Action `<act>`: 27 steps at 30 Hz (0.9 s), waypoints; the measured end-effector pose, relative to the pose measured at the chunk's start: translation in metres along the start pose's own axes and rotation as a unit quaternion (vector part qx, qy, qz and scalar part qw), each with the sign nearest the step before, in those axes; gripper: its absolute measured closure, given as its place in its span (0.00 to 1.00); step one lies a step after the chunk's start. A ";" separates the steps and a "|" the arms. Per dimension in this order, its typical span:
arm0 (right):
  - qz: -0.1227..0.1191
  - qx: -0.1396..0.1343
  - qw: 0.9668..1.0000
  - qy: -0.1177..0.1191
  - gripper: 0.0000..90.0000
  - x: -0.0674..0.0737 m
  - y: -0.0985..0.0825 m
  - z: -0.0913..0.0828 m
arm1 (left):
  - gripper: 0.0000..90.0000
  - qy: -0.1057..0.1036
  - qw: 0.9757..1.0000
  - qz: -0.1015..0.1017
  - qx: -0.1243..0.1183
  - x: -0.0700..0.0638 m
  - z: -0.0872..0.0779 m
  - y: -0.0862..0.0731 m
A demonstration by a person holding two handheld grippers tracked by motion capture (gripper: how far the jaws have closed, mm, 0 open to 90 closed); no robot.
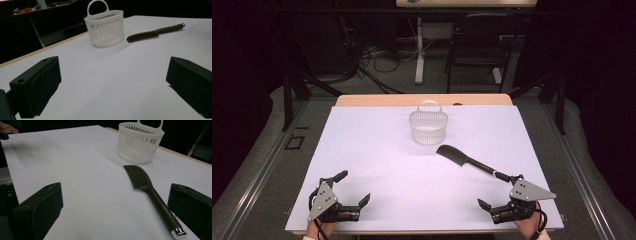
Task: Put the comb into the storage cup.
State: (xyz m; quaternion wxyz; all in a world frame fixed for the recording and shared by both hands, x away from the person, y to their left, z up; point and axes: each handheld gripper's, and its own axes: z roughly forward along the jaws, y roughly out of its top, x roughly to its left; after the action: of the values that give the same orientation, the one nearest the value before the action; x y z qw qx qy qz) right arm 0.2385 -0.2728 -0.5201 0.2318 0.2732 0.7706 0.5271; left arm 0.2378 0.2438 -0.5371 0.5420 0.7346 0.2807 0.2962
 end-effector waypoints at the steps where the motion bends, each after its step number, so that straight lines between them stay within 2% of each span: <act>1: -0.001 0.001 1.000 -0.001 0.00 0.000 0.000 0.000 | 0.00 0.000 1.000 0.000 0.001 0.000 0.000 0.000; 16: 0.002 0.026 1.000 -0.005 0.00 -0.005 0.001 0.008 | 0.00 0.000 1.000 0.000 0.004 0.000 0.001 0.000; 19: -0.006 0.039 0.999 -0.008 0.00 -0.005 0.004 0.013 | 0.00 -0.001 1.000 -0.002 0.006 0.000 0.000 -0.001; 27: 0.002 0.060 0.998 -0.011 0.00 -0.014 0.008 0.024 | 0.00 0.000 1.000 -0.001 0.006 0.001 -0.001 -0.001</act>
State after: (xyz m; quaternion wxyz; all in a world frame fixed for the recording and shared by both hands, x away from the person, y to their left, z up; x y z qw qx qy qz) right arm 0.2664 -0.2634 -0.5199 0.2226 0.2943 0.7975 0.4773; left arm 0.2375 0.2454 -0.5381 0.5380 0.7373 0.2832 0.2945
